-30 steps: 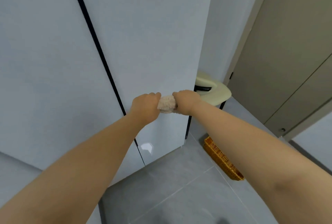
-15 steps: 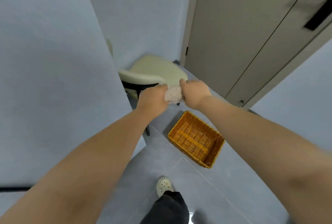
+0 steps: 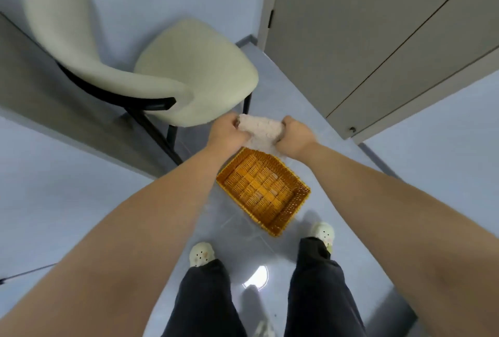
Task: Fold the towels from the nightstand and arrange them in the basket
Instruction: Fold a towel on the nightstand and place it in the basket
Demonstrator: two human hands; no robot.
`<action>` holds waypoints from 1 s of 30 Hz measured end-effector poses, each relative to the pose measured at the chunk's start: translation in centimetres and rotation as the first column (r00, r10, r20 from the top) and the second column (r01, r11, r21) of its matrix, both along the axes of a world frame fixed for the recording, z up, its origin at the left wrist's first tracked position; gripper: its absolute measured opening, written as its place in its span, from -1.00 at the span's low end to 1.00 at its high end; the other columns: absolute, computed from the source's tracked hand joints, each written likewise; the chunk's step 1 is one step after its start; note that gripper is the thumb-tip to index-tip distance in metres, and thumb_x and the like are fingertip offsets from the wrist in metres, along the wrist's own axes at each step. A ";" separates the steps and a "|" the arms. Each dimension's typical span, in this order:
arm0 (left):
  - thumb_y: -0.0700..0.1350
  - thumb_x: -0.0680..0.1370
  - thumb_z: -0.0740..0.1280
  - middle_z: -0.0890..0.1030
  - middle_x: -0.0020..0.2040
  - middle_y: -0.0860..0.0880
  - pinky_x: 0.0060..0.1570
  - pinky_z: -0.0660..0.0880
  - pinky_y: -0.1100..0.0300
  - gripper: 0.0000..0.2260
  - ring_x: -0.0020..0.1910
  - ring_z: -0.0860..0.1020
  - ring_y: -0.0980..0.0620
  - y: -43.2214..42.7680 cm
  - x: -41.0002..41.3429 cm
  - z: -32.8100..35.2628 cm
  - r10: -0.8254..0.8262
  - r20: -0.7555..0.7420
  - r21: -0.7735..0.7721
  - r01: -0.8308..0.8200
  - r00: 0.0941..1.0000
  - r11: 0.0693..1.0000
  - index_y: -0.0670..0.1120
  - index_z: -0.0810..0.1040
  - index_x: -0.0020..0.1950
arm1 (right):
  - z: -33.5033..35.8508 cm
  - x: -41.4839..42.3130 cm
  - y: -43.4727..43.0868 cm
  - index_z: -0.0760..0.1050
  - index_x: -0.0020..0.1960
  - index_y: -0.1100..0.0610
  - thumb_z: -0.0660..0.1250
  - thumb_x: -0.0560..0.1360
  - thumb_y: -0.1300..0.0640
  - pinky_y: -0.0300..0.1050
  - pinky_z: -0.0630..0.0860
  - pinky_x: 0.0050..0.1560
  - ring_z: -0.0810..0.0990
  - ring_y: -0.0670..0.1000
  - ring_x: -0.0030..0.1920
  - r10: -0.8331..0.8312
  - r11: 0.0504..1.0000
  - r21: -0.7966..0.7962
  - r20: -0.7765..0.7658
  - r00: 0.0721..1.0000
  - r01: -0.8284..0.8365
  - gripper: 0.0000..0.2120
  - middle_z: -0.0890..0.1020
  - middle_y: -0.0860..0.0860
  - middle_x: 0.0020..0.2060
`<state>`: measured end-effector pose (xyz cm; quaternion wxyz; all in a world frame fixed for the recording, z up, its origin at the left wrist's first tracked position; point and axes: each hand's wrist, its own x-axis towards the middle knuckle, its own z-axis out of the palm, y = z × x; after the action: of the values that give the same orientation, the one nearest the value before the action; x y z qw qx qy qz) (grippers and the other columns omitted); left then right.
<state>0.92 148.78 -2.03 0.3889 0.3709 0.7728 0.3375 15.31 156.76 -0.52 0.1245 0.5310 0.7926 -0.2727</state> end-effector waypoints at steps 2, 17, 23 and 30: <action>-0.36 0.41 0.41 0.50 -0.22 -0.05 -0.30 0.40 0.30 -0.83 -0.22 0.46 0.04 1.1 0.6 -2.7 0.167 0.248 -0.030 -0.165 0.954 0.986 -0.12 0.50 -0.21 | -3.0 0.5 2.1 0.33 0.14 0.18 0.31 0.47 0.20 -0.16 0.33 -0.30 0.46 0.10 -0.09 -0.121 0.983 -0.152 -0.104 0.987 0.104 -0.71 0.46 0.06 -0.10; -0.16 0.46 0.44 0.62 -0.09 -0.05 0.02 0.58 -0.01 -0.92 -0.06 0.61 -0.08 -0.1 5.5 -37.2 0.678 0.303 -0.259 -0.627 0.670 0.735 -0.05 0.60 -0.08 | -40.8 1.9 6.9 0.47 0.25 0.16 0.34 0.50 0.31 0.04 0.49 0.24 0.54 0.08 0.17 -0.110 0.716 -0.698 -0.103 0.989 0.007 -0.67 0.56 0.07 0.19; -0.06 0.51 0.35 0.53 -0.25 0.04 -0.33 0.37 0.18 -0.91 -0.23 0.49 0.02 -0.9 6.7 -51.0 0.392 -0.147 -0.154 -0.413 0.908 0.898 -0.07 0.55 -0.13 | -55.9 2.1 5.5 0.47 0.24 0.20 0.39 0.42 0.39 -0.09 0.50 0.09 0.55 0.07 0.15 -0.006 0.547 -0.825 -0.172 0.985 -0.141 -0.59 0.61 0.06 0.10; -0.04 0.52 0.31 0.53 -0.02 -0.04 -0.11 0.43 0.11 -0.81 -0.02 0.51 -0.03 1.1 6.2 -58.8 0.278 -0.541 0.029 -0.313 0.794 0.949 -0.10 0.55 0.06 | -63.7 -0.5 7.1 0.45 0.30 0.23 0.50 0.23 0.19 0.00 0.48 0.23 0.58 0.11 0.17 -0.176 0.541 -0.794 -0.428 0.886 -0.277 -0.35 0.62 0.13 0.13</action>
<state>7.11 149.90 -60.85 0.1098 0.3132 0.9090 0.2523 14.77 163.91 -64.24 0.1797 0.3012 0.5851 -0.7312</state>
